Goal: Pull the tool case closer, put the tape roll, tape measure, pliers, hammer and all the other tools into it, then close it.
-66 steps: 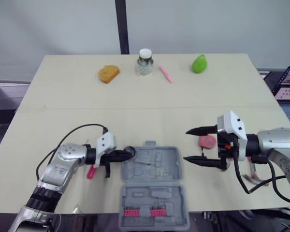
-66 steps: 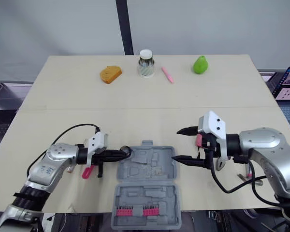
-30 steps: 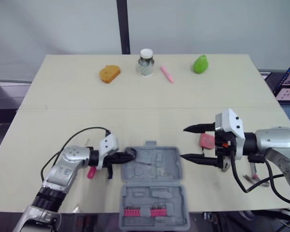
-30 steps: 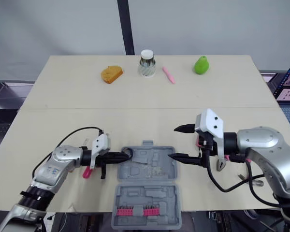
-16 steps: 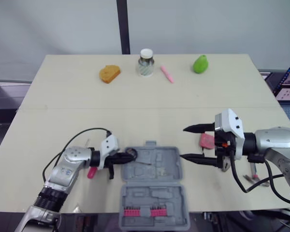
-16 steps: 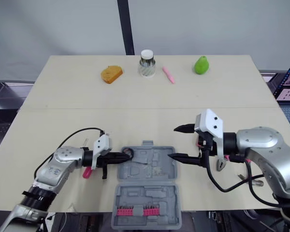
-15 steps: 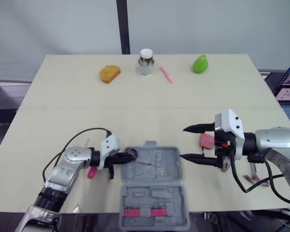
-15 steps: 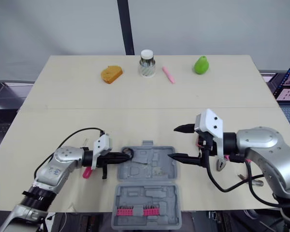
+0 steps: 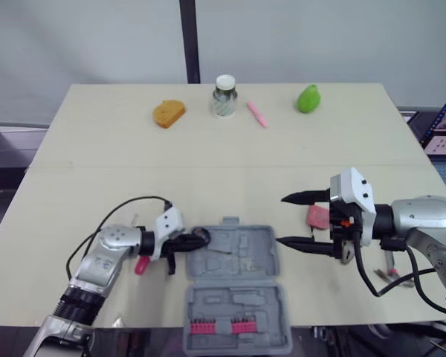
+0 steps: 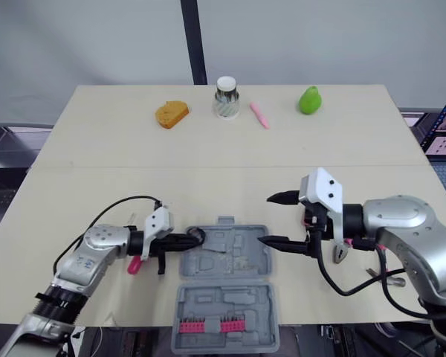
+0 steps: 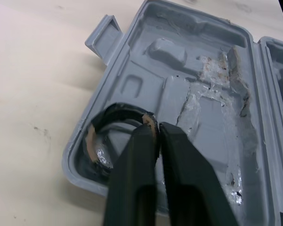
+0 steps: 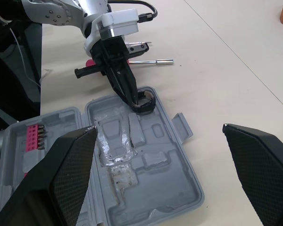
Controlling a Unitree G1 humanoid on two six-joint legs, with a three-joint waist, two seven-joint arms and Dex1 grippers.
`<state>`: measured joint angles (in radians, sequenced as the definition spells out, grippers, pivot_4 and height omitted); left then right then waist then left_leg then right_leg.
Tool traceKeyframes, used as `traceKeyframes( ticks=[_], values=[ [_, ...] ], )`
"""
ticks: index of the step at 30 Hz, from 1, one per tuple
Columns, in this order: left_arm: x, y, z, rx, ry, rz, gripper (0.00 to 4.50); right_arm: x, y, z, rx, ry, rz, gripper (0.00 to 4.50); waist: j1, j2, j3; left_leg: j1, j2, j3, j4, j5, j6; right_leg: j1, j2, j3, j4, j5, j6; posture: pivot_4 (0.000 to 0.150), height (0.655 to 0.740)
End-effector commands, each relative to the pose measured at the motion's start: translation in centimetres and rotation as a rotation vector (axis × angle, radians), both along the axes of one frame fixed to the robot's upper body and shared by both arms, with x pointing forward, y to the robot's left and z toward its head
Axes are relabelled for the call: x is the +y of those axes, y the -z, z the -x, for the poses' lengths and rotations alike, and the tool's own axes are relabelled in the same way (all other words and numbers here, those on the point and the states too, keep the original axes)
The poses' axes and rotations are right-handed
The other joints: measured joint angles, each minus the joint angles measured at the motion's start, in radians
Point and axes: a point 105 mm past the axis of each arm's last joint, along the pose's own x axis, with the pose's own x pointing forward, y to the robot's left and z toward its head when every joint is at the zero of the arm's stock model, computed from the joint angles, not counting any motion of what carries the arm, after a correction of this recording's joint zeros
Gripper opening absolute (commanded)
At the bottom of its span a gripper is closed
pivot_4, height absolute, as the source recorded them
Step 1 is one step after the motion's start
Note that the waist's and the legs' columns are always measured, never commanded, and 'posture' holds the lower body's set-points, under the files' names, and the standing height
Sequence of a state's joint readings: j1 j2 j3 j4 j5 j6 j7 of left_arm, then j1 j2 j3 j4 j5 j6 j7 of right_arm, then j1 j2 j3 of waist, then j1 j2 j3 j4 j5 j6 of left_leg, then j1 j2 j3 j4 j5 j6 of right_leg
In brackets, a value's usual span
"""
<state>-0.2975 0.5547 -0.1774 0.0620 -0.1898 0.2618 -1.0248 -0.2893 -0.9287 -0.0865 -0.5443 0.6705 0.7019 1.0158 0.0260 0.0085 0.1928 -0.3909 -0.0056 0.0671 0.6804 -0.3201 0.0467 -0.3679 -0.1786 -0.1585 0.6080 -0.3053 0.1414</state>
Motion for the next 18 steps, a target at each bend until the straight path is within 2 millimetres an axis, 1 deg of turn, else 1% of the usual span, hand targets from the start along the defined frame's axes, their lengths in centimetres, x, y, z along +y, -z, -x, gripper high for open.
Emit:
traceKeyframes(
  ticks=[1, 2, 3, 5, 7, 13, 15, 17, 18],
  values=[
    [-0.2, -0.8, -0.3, -0.027, 0.000, 0.018, 2.07, 0.3, -0.5, 0.2, -0.031, -0.020, -0.015, 4.50, -0.001, 0.000, 0.000, 0.000, 0.000, 0.000, 0.000, 0.000, 0.000, 0.000, 0.000, 0.000, 0.000, 0.000, 0.000, 0.150, 0.7400],
    [-0.2, -1.0, -0.3, -0.028, 0.002, 0.020, 2.66, 0.3, -0.5, 0.2, -0.030, -0.020, -0.015, 4.50, -0.001, 0.000, 0.000, 0.000, 0.000, 0.000, 0.000, 0.000, 0.000, 0.000, 0.000, 0.000, 0.000, 0.000, 0.000, 0.150, 0.7400],
    [-0.2, -1.1, -0.3, -0.030, 0.005, 0.021, 3.12, 0.3, -0.5, 0.2, -0.029, -0.021, -0.015, 4.50, -0.001, 0.000, 0.000, 0.000, 0.000, 0.000, 0.000, 0.000, 0.000, 0.000, 0.000, 0.000, 0.000, 0.000, 0.000, 0.150, 0.7400],
    [-0.3, -1.4, -0.3, -0.032, 0.008, 0.023, 4.17, 0.3, -0.5, 0.3, -0.029, -0.021, -0.015, 4.50, -0.001, 0.000, 0.000, 0.000, 0.000, 0.000, 0.000, 0.000, 0.000, 0.000, 0.000, 0.000, 0.000, 0.000, 0.000, 0.150, 0.7400],
    [-0.3, -1.8, -0.1, -0.032, 0.014, 0.028, 4.17, 0.3, -0.5, 0.3, -0.029, -0.022, -0.018, 4.50, -0.001, 0.000, 0.000, 0.000, 0.000, 0.000, 0.000, 0.000, 0.000, 0.000, 0.000, 0.000, 0.000, 0.000, 0.000, 0.150, 0.7400],
    [-0.3, -3.9, 0.3, -0.050, 0.015, 0.091, 4.17, 0.4, -0.7, 0.3, -0.033, -0.020, -0.037, 4.50, -0.001, 0.000, 0.000, 0.000, 0.000, 0.000, 0.000, 0.000, 0.000, 0.000, 0.000, 0.000, 0.000, 0.000, 0.000, 0.150, 0.7400],
    [-0.1, -4.2, 0.2, -0.054, -0.004, 0.108, 4.17, 0.4, -0.8, 0.2, -0.036, -0.018, -0.042, 4.50, -0.001, 0.000, 0.000, 0.000, 0.000, -0.001, 0.000, 0.000, 0.000, 0.001, 0.000, 0.000, 0.000, 0.000, 0.000, 0.150, 0.7400],
    [0.4, -4.0, 0.1, -0.048, -0.034, 0.132, 4.17, 0.3, -0.8, 0.2, -0.039, -0.018, -0.040, 4.50, -0.001, 0.000, 0.000, 0.000, 0.000, -0.001, 0.000, 0.000, 0.000, 0.001, 0.000, 0.000, 0.000, 0.000, 0.000, 0.150, 0.7400],
    [0.6, -3.6, 0.1, -0.046, -0.056, 0.153, 3.94, 0.3, -0.9, 0.1, -0.042, -0.017, -0.040, 4.50, -0.001, 0.000, 0.000, 0.000, 0.000, -0.001, 0.000, 0.000, 0.000, 0.001, 0.000, 0.000, 0.000, 0.000, 0.000, 0.150, 0.7400]
  ],
)
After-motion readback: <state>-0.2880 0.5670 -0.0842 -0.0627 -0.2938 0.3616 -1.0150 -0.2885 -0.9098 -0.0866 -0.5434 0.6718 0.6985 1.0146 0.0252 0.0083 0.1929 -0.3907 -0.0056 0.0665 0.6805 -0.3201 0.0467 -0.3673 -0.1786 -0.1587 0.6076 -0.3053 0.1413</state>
